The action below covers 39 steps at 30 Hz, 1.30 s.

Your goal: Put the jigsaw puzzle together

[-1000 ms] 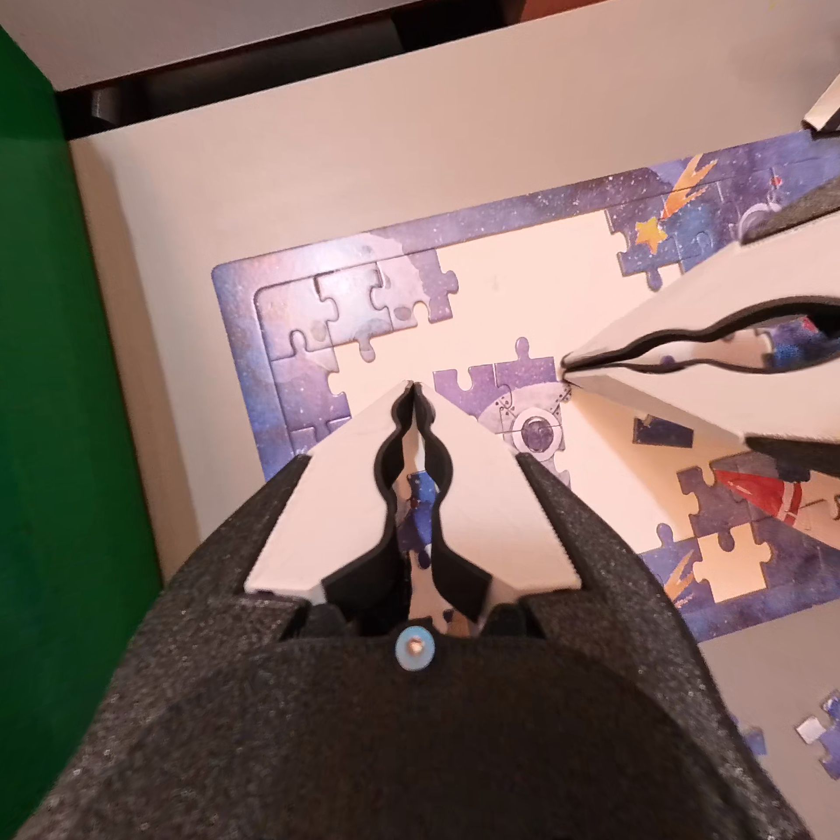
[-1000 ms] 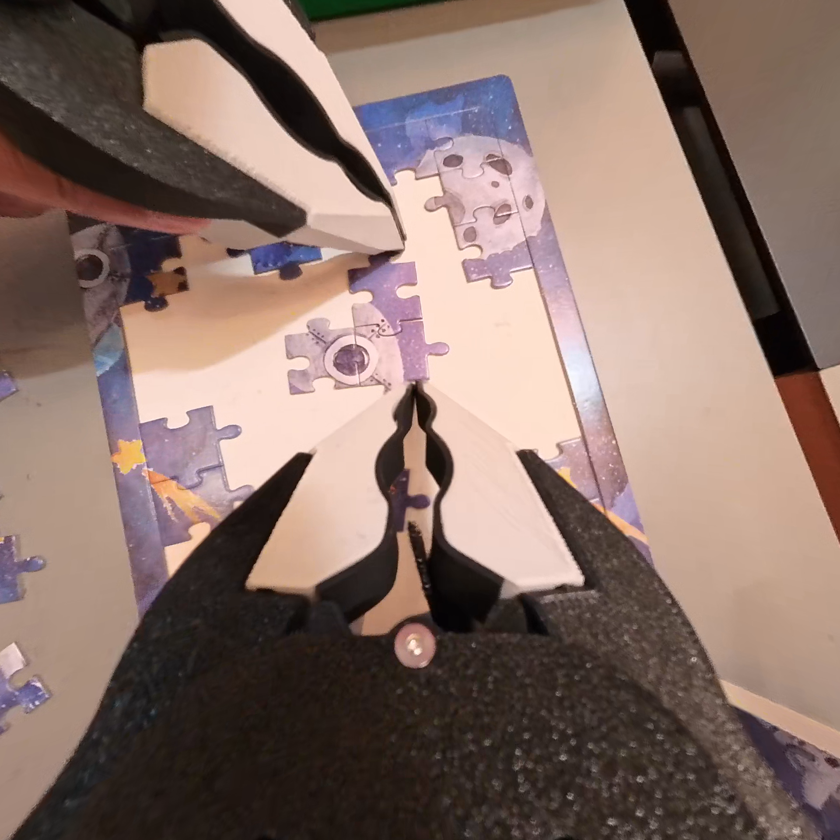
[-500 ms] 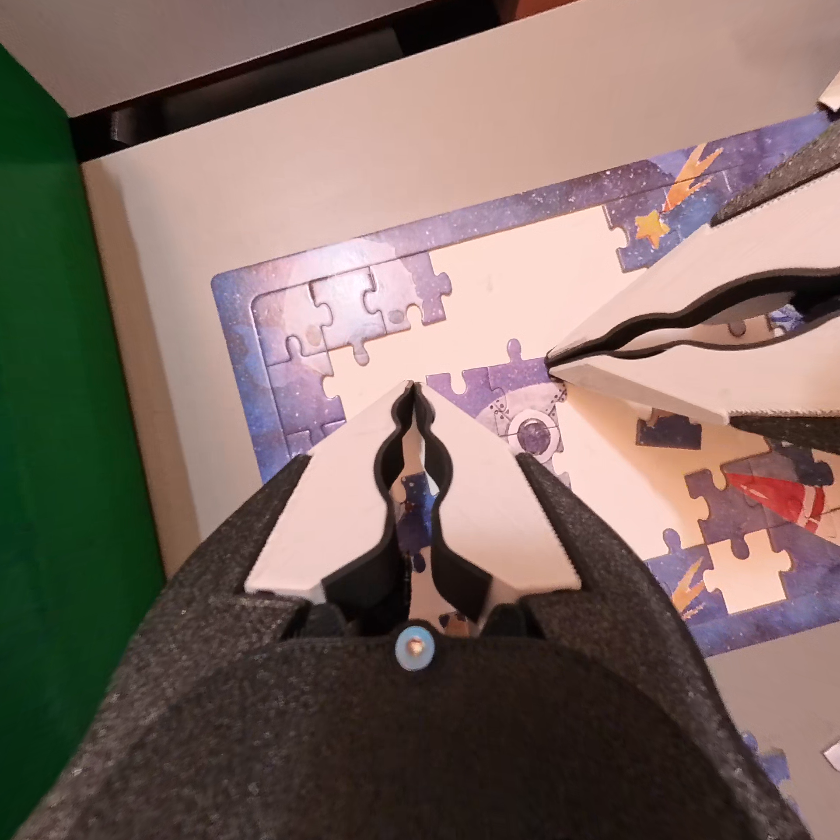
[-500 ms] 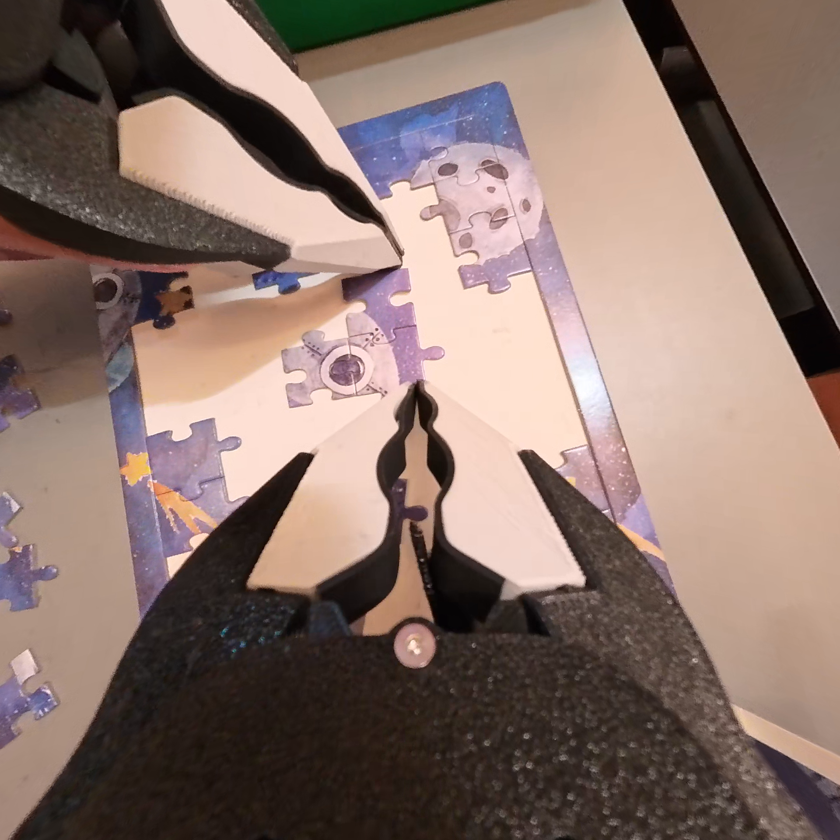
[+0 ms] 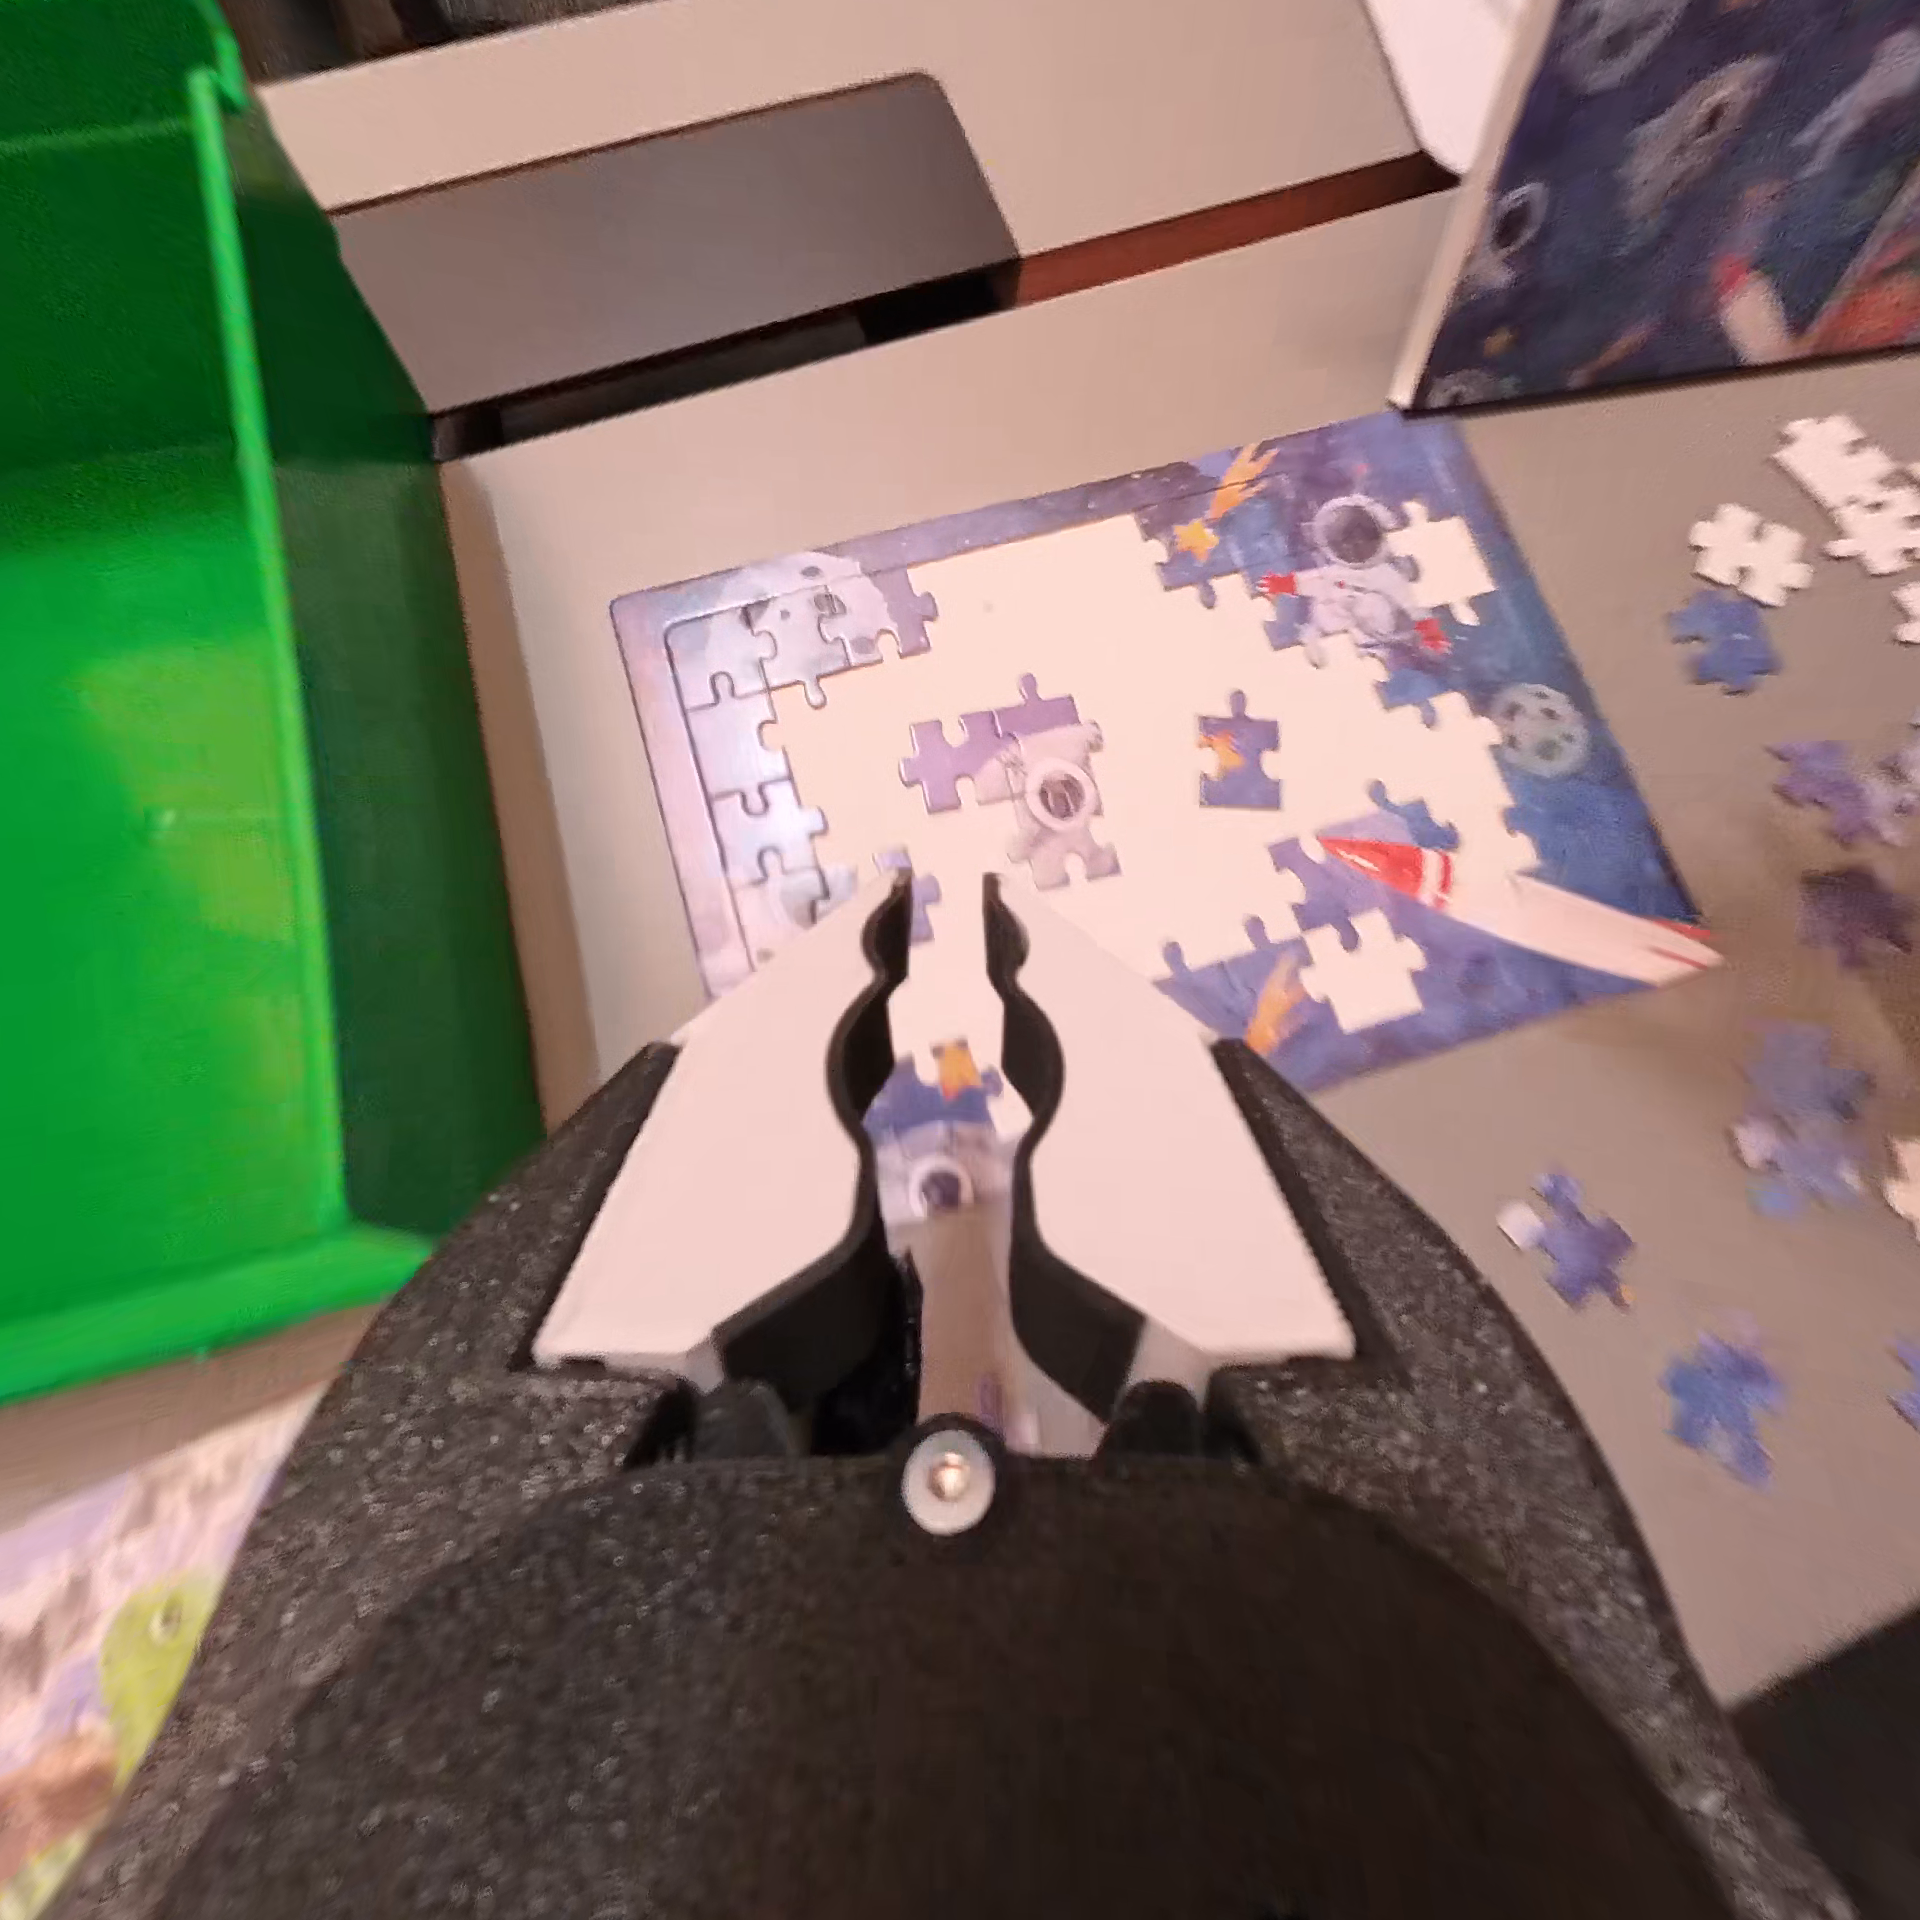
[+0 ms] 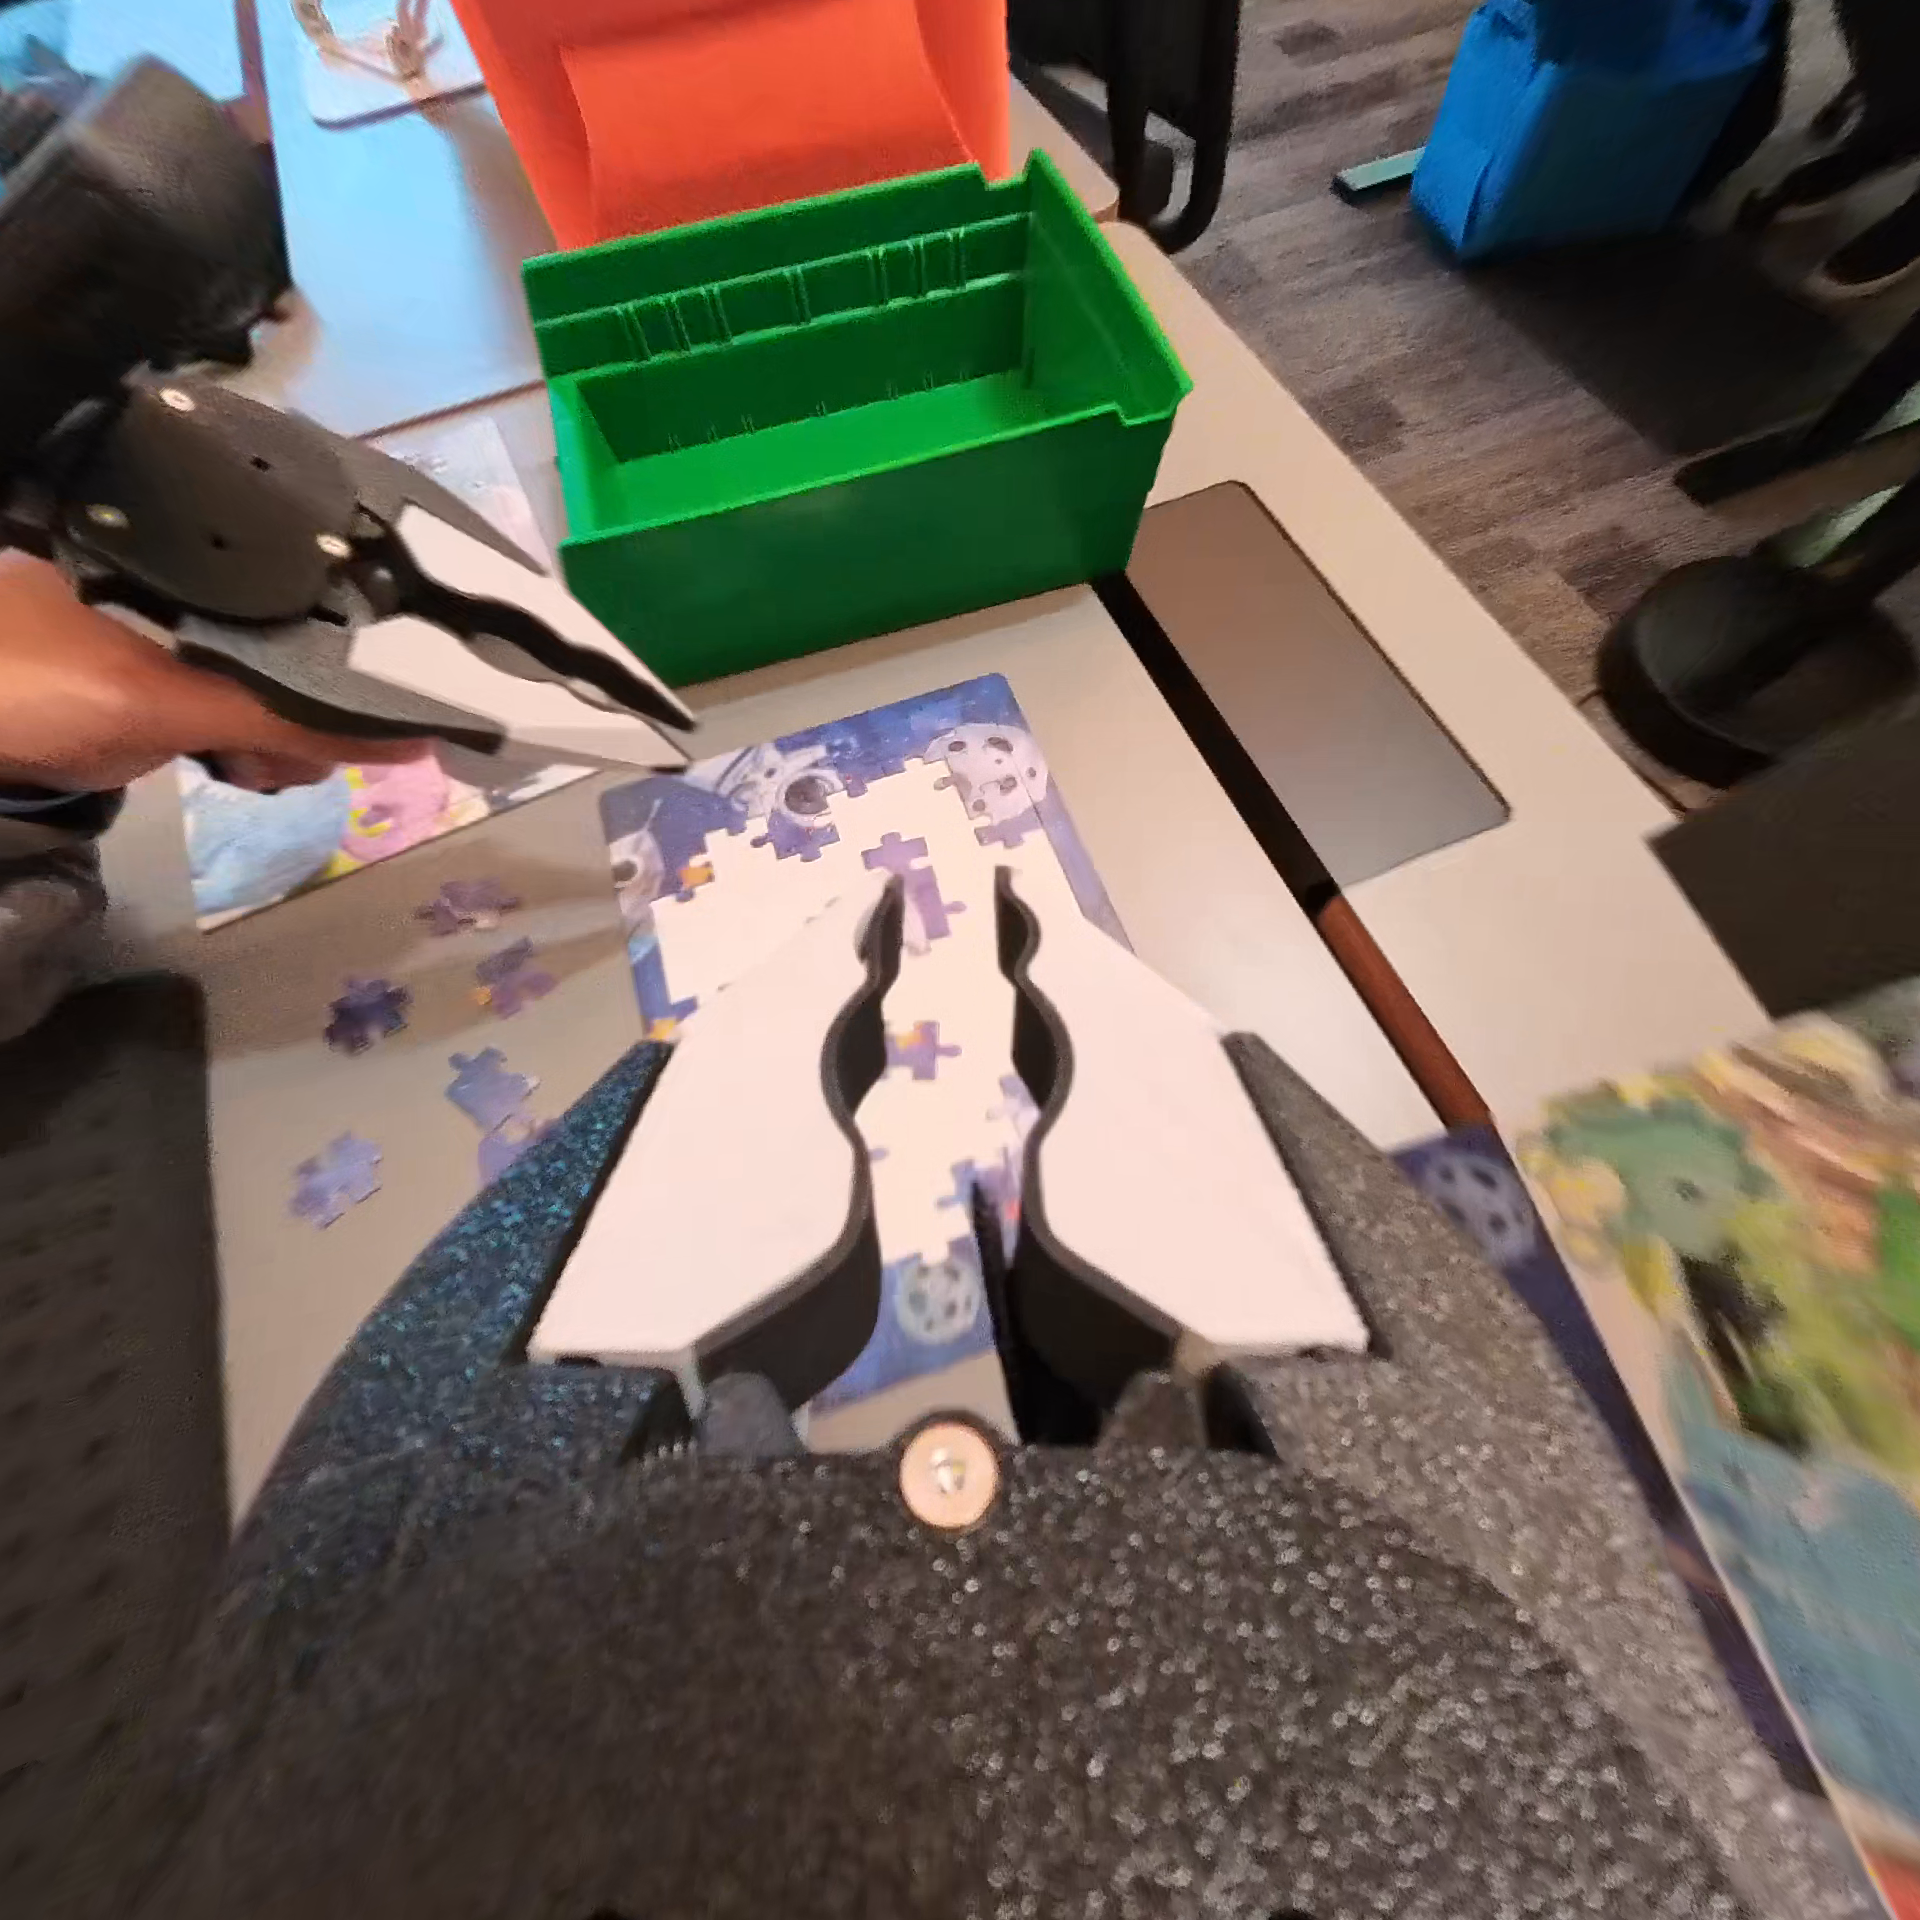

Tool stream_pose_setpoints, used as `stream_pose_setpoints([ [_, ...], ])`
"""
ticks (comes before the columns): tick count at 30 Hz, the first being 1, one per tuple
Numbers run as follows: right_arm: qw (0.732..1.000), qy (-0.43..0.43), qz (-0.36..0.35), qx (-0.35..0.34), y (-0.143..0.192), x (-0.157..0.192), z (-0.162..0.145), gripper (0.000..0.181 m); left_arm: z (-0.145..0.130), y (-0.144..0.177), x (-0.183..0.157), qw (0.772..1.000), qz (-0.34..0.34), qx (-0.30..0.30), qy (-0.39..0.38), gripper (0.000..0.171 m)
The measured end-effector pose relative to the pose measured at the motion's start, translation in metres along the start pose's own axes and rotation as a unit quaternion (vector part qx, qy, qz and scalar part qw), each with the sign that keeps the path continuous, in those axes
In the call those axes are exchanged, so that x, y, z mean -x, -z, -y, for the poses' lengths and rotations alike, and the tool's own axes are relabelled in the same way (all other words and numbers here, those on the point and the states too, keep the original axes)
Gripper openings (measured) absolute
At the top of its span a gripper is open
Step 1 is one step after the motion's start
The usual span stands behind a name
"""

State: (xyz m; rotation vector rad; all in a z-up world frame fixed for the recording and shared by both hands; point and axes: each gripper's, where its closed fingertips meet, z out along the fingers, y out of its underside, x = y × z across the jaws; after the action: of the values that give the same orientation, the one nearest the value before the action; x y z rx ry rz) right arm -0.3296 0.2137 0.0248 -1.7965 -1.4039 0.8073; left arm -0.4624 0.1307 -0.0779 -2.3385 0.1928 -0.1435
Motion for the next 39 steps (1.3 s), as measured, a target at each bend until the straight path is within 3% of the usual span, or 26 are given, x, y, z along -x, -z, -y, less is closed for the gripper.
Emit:
stream_pose_setpoints([
  [3, 1.0, 0.007, -0.025, 0.0, 0.05, 0.014, -0.008, 0.019, -0.023, 0.042, -0.011, 0.999, -0.008, -0.04, 0.026, 0.019],
  [6, 0.999, 0.013, -0.047, 0.021, 0.088, 0.039, -0.041, 0.021, -0.059, 0.073, -0.02, 0.996, -0.006, -0.072, 0.053, 0.02],
  [10, 0.99, 0.013, -0.11, 0.083, 0.128, 0.059, -0.12, 0.022, -0.099, 0.098, -0.046, 0.991, -0.027, -0.102, 0.085, 0.022],
  [14, 0.972, -0.041, -0.191, 0.13, 0.167, 0.054, -0.215, 0.017, -0.121, 0.104, -0.075, 0.989, -0.031, -0.121, 0.075, 0.022],
  [19, 0.958, -0.139, -0.234, 0.086, 0.201, 0.047, -0.289, 0.027, -0.119, 0.097, -0.097, 0.99, -0.002, -0.137, 0.021, 0.023],
  [21, 0.961, -0.153, -0.224, 0.049, 0.199, 0.047, -0.297, 0.03, -0.118, 0.092, -0.104, 0.989, 0.011, -0.144, -0.002, 0.023],
  [24, 0.964, -0.168, -0.194, 0.063, 0.185, 0.053, -0.301, 0.046, -0.118, 0.085, -0.111, 0.989, 0.031, -0.136, -0.044, 0.023],
  [27, 0.982, -0.124, -0.13, 0.061, 0.143, 0.082, -0.283, 0.052, -0.116, 0.086, -0.113, 0.986, 0.048, -0.149, -0.06, 0.022],
  [30, 0.985, -0.071, -0.107, 0.114, 0.098, 0.1, -0.288, 0.055, -0.121, 0.078, -0.115, 0.989, 0.036, -0.125, -0.063, 0.023],
  [33, 0.98, -0.091, -0.105, 0.144, 0.08, 0.1, -0.294, 0.055, -0.124, 0.075, -0.118, 0.992, 0.02, -0.113, -0.058, 0.023],
  [36, 0.972, -0.088, -0.155, 0.152, 0.083, 0.087, -0.296, 0.044, -0.125, 0.074, -0.123, 0.993, -0.01, -0.112, -0.044, 0.023],
  [39, 0.975, -0.098, -0.135, 0.145, 0.08, 0.091, -0.295, 0.035, -0.123, 0.074, -0.127, 0.993, -0.038, -0.111, -0.026, 0.023],
])
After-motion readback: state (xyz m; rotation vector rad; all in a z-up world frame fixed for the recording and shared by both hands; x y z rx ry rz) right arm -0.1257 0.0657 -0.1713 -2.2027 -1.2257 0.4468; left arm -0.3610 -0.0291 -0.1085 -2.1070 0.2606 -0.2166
